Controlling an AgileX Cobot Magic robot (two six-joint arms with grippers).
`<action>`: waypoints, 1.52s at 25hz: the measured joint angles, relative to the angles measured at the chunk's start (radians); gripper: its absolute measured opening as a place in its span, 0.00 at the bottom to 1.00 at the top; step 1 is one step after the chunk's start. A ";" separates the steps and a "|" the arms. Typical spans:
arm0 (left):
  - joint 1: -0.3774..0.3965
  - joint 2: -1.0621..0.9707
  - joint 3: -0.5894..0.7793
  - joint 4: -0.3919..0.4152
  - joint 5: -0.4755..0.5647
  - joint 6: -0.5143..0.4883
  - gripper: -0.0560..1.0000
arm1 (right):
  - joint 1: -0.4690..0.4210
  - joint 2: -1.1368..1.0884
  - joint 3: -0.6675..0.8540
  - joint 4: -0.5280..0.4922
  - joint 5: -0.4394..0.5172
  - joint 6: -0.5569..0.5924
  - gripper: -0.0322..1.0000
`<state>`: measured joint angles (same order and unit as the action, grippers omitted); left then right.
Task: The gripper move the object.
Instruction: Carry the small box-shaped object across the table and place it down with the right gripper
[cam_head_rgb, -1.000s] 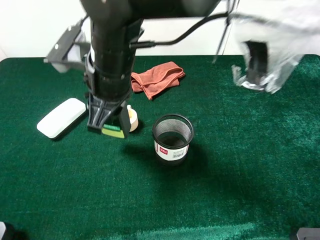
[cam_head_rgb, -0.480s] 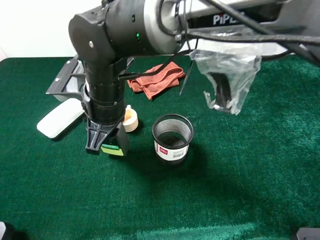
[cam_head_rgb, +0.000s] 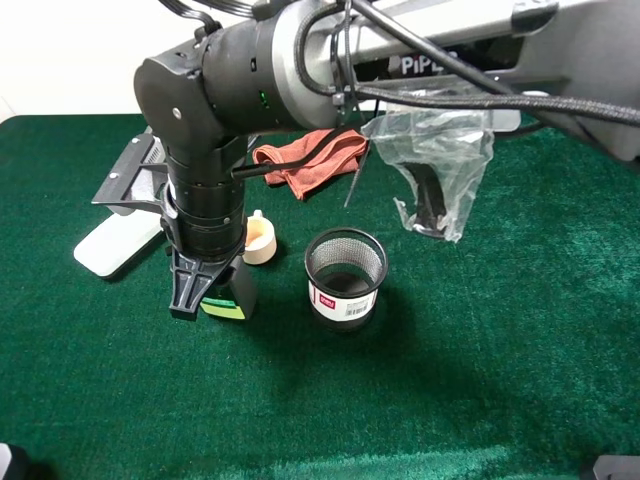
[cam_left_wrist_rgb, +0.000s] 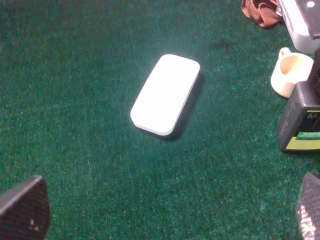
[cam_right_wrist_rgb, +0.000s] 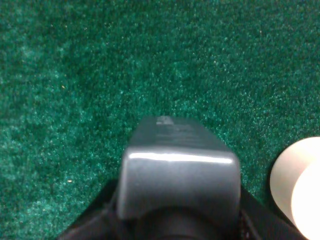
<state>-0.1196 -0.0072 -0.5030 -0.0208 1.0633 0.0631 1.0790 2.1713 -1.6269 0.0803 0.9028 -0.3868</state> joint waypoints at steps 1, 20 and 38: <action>0.000 0.000 0.000 0.000 0.000 0.000 0.99 | 0.000 0.000 0.000 0.000 0.000 0.001 0.32; 0.000 0.000 0.000 0.000 0.000 0.000 0.99 | 0.000 0.000 0.000 -0.004 0.000 0.014 0.32; 0.000 0.000 0.000 0.000 0.000 0.000 0.99 | 0.000 -0.002 0.000 -0.004 -0.015 0.015 0.70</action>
<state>-0.1196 -0.0072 -0.5030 -0.0208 1.0633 0.0631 1.0790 2.1689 -1.6269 0.0764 0.8878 -0.3718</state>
